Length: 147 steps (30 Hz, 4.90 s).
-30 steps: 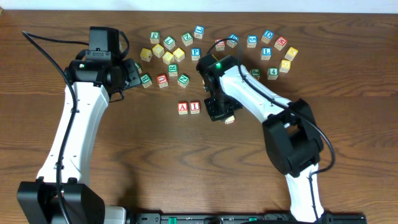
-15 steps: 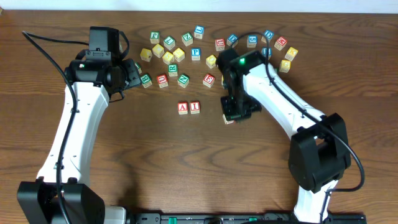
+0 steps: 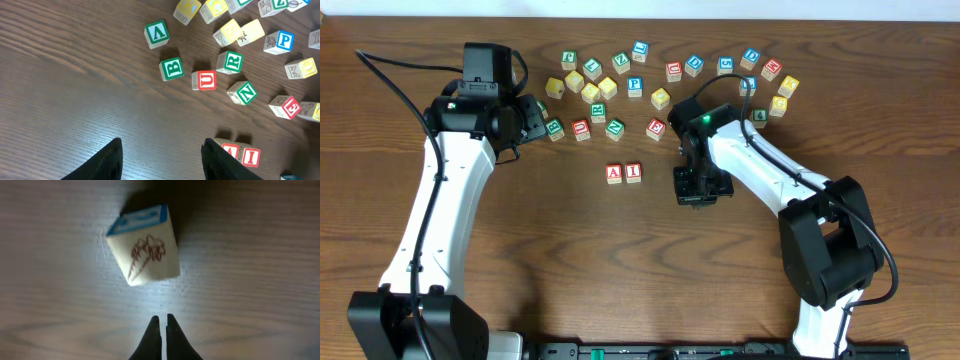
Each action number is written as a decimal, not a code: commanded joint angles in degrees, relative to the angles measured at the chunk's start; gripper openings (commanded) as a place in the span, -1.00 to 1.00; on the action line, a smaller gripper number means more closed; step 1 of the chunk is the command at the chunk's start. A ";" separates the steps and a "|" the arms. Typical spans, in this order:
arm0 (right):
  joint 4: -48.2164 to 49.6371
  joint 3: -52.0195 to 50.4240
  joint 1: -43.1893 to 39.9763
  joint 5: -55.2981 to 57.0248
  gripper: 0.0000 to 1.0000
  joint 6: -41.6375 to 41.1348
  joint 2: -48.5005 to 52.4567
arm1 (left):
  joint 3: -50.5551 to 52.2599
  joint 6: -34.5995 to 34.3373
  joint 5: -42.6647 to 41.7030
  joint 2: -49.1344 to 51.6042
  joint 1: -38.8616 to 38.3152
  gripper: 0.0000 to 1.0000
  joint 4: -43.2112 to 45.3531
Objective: Spell out AI2
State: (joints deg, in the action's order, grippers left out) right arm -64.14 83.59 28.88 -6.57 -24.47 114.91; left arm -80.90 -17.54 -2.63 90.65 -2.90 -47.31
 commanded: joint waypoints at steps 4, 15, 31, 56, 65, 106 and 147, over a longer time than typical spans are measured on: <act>3.61 -1.84 -0.20 1.57 -0.98 -1.86 0.55 | 0.48 1.01 0.74 -0.09 0.09 0.01 0.00; 5.46 -2.49 -3.02 3.65 -0.98 -0.76 0.59 | 0.48 1.03 0.74 -0.09 0.09 0.00 0.02; 9.49 -2.32 -4.07 0.94 -0.98 1.66 0.57 | 0.48 1.20 0.76 -0.09 0.09 0.01 0.04; 4.07 -1.79 -2.73 -3.56 -0.98 -1.66 0.61 | 0.48 1.42 0.76 -0.09 0.09 0.01 0.02; 10.27 -3.04 -2.80 -0.22 -0.96 -1.62 0.61 | 0.48 1.42 0.76 -0.09 0.09 0.01 -0.17; 25.46 -2.80 -4.83 -6.27 -0.98 -4.04 0.70 | 0.48 1.42 0.76 -0.09 0.09 0.01 -0.35; 17.92 7.28 -9.79 -15.69 -0.98 5.09 3.37 | 0.48 1.42 0.76 -0.09 0.09 0.00 -0.15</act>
State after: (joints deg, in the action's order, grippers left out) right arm -45.34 87.57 19.03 -19.92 -20.97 118.15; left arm -80.90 -16.67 -2.63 90.65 -2.90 -47.48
